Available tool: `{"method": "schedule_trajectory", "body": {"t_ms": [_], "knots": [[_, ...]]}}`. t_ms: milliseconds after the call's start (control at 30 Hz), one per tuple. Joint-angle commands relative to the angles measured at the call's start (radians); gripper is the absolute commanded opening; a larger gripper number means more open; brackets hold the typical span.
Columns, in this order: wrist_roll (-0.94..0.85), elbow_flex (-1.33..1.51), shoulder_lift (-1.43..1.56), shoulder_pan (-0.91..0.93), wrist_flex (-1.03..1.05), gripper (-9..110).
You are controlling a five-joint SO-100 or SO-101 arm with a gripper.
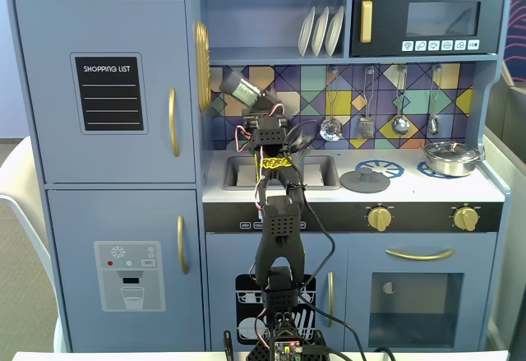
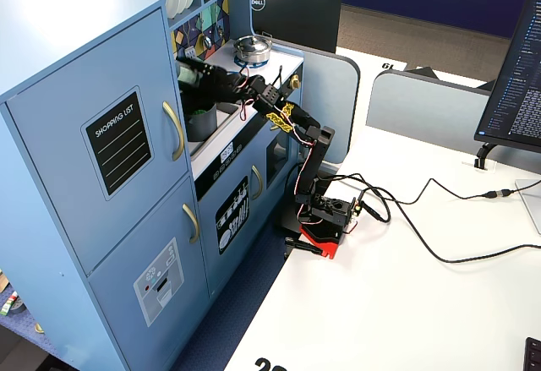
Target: Put salt in the gray recipient
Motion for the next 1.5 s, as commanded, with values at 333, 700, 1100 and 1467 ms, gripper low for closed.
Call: {"method": "schedule_trajectory", "body": {"t_ms": [333, 700, 1100, 1467], "knots": [[-1.723, 0.008, -0.020, 0.730, -0.457, 0], [-2.040, 0.199, -0.130, 0.887, -0.661, 0], [-2.086, 0.319, -0.161, 0.908, -0.742, 0], [-2.129, 0.376, -0.186, 0.890, -0.799, 0]]}}
